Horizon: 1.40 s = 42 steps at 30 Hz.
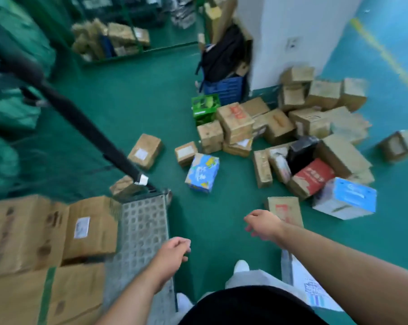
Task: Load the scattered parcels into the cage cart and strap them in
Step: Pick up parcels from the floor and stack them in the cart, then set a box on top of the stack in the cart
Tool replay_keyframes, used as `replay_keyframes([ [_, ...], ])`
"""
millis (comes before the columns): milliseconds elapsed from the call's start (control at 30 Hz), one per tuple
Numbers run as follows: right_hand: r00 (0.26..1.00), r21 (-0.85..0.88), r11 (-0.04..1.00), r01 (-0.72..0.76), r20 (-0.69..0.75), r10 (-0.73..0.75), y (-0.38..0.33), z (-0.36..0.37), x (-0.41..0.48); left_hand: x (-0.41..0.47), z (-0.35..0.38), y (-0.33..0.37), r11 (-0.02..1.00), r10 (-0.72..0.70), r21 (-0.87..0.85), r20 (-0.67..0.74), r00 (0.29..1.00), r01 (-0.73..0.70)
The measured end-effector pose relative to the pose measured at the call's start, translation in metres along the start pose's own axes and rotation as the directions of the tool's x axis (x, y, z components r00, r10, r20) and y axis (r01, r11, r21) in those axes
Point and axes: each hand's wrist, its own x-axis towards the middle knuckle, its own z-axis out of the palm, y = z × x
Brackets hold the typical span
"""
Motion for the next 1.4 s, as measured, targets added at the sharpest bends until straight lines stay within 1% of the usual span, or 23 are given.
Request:
replay_keyframes([
  [133,0.996,0.139,0.989,-0.058,-0.053,0.066,0.013,-0.043,0.017,0.020,0.015,0.059,0.997,0.022,0.077,0.051,0.998,-0.026],
  [267,0.985,0.303,0.945,-0.122,-0.079,0.153,0.033,-0.066,0.039,0.052,0.022,0.105,0.983,0.023,0.182,0.083,0.996,-0.038],
  [367,0.969,0.408,0.897,-0.168,-0.099,0.227,0.049,-0.075,0.045,0.087,0.027,0.138,0.951,0.009,0.306,0.127,0.992,-0.048],
  [467,0.940,0.490,0.846,-0.210,-0.137,0.312,0.061,-0.084,0.046,0.128,0.038,0.176,0.898,0.033,0.423,0.210,0.977,-0.122],
  [567,0.874,0.598,0.761,-0.251,-0.198,0.444,0.073,-0.086,0.029,0.159,0.056,0.225,0.788,0.025,0.565,0.366,0.930,-0.244],
  [667,0.827,0.694,0.663,-0.283,-0.174,0.534,0.075,-0.076,0.003,0.174,0.079,0.274,0.636,0.006,0.667,0.499,0.867,-0.389],
  [733,0.802,0.760,0.590,-0.272,-0.160,0.576,0.076,-0.064,-0.010,0.185,0.105,0.304,0.529,0.011,0.694,0.569,0.822,-0.488],
  [833,0.720,0.862,0.456,-0.222,-0.170,0.673,0.082,-0.033,-0.029,0.190,0.157,0.331,0.351,-0.010,0.701,0.665,0.747,-0.620],
  [900,0.676,0.922,0.332,-0.197,-0.118,0.728,0.088,-0.006,-0.045,0.172,0.194,0.333,0.242,-0.053,0.677,0.724,0.688,-0.695],
  [967,0.639,0.958,0.230,-0.173,-0.069,0.766,0.097,0.020,-0.057,0.152,0.226,0.323,0.146,-0.113,0.647,0.762,0.637,-0.748],
  [1033,0.600,0.979,0.152,-0.136,-0.040,0.799,0.108,0.044,-0.067,0.131,0.255,0.307,0.047,-0.180,0.609,0.785,0.593,-0.792],
  [1133,0.561,0.997,0.039,-0.065,0.004,0.828,0.128,0.077,-0.079,0.102,0.292,0.271,-0.042,-0.275,0.569,0.784,0.557,-0.821],
  [1200,0.557,0.999,-0.039,-0.029,0.049,0.829,0.151,0.099,-0.090,0.082,0.318,0.238,-0.089,-0.322,0.559,0.767,0.555,-0.824],
  [1267,0.574,0.998,-0.059,-0.008,0.052,0.817,0.167,0.107,-0.094,0.071,0.331,0.221,-0.111,-0.355,0.577,0.737,0.574,-0.809],
  [1333,0.598,0.996,-0.088,0.010,0.065,0.799,0.206,0.117,-0.102,0.059,0.359,0.193,-0.149,-0.363,0.604,0.703,0.611,-0.783],
  [1400,0.621,0.998,-0.070,0.007,0.050,0.783,0.242,0.120,-0.107,0.052,0.379,0.176,-0.155,-0.337,0.650,0.673,0.658,-0.744],
])
